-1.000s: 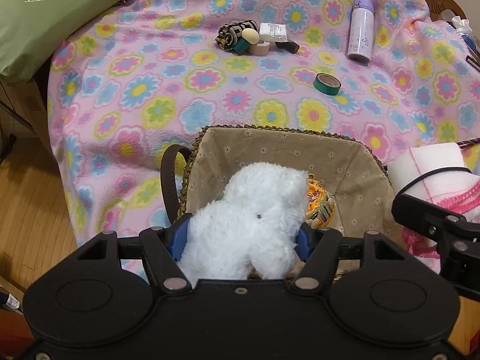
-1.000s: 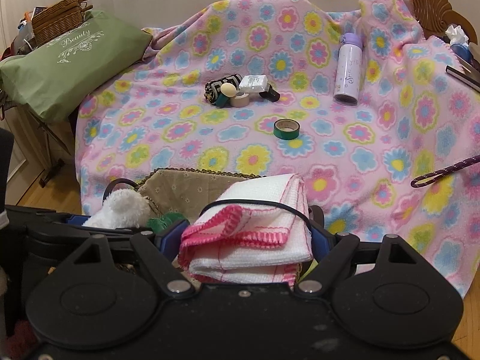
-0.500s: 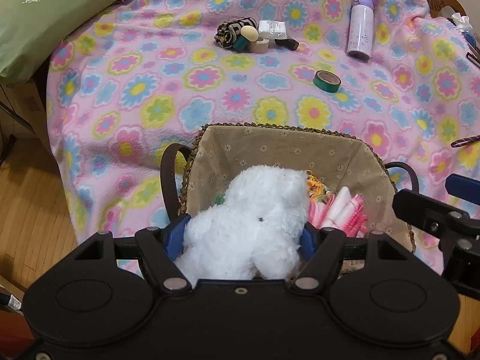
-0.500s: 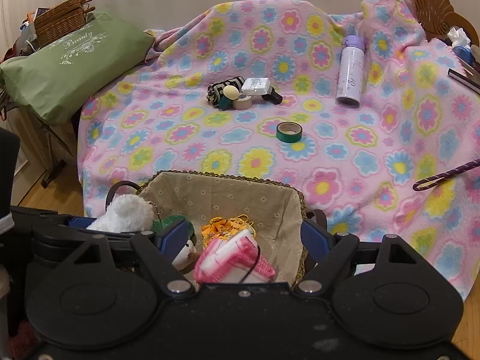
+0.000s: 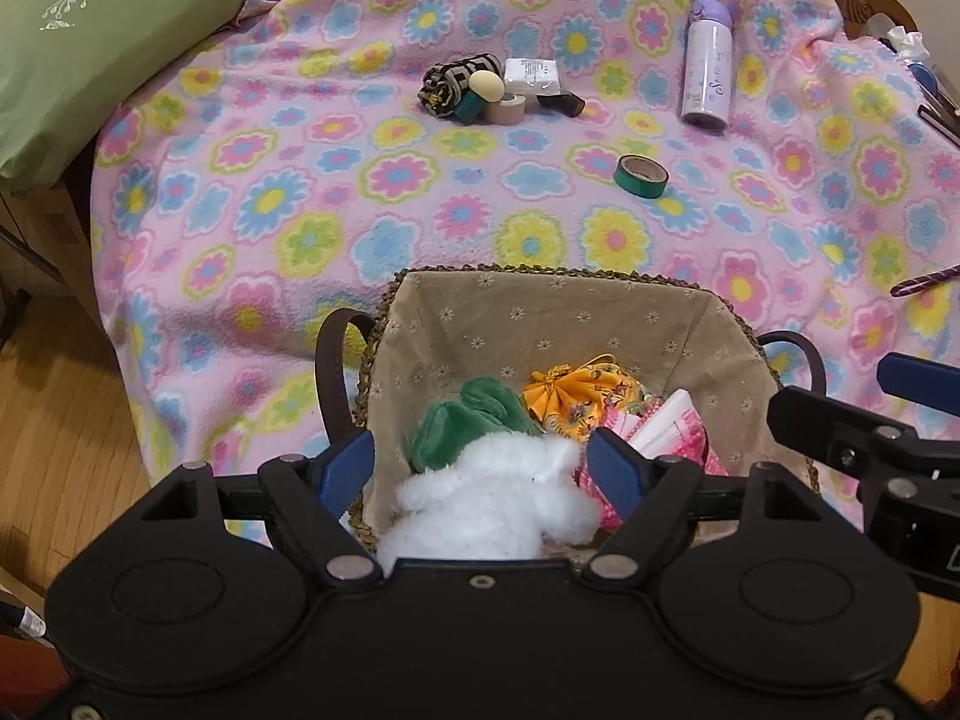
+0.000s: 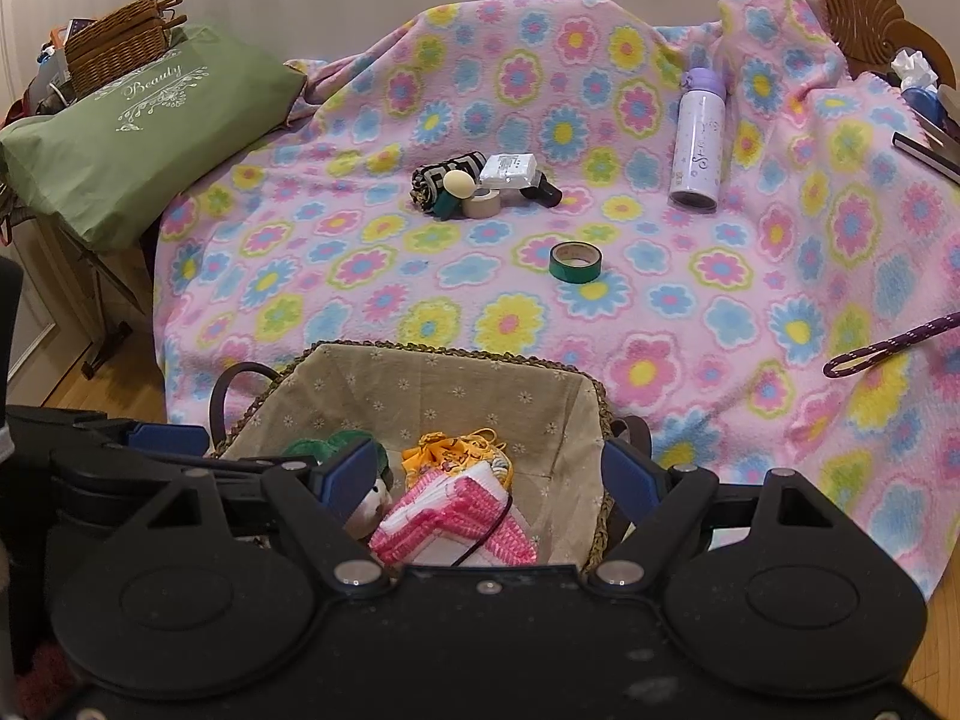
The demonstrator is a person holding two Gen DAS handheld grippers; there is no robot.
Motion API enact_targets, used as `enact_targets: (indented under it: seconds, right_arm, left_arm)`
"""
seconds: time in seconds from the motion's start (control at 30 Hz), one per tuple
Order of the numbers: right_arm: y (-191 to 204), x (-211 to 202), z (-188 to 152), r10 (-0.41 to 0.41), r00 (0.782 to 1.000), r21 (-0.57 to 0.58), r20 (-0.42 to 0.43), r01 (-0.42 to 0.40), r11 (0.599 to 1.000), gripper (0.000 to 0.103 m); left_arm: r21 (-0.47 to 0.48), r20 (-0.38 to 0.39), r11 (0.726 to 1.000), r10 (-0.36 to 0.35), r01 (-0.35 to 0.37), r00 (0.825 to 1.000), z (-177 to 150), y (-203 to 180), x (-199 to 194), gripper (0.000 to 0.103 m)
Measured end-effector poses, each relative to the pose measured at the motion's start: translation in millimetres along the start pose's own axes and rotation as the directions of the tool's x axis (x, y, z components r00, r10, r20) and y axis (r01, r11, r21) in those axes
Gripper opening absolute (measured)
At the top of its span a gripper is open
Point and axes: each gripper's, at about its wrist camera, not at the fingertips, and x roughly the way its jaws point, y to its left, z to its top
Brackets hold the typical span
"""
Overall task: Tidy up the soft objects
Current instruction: 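Open both tools to drop the plush and towel into the basket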
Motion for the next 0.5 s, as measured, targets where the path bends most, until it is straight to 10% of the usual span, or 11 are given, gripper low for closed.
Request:
enact_targets:
  seconds: [0.5]
  right_arm:
    - [-1.0, -0.4, -0.3, 0.001, 1.000, 0.003, 0.000, -0.001, 1.000, 0.082]
  left_arm:
    - [-0.006, -0.006, 1.000, 0.002, -0.002, 1.000, 0.4, 0.9, 1.0, 0.074]
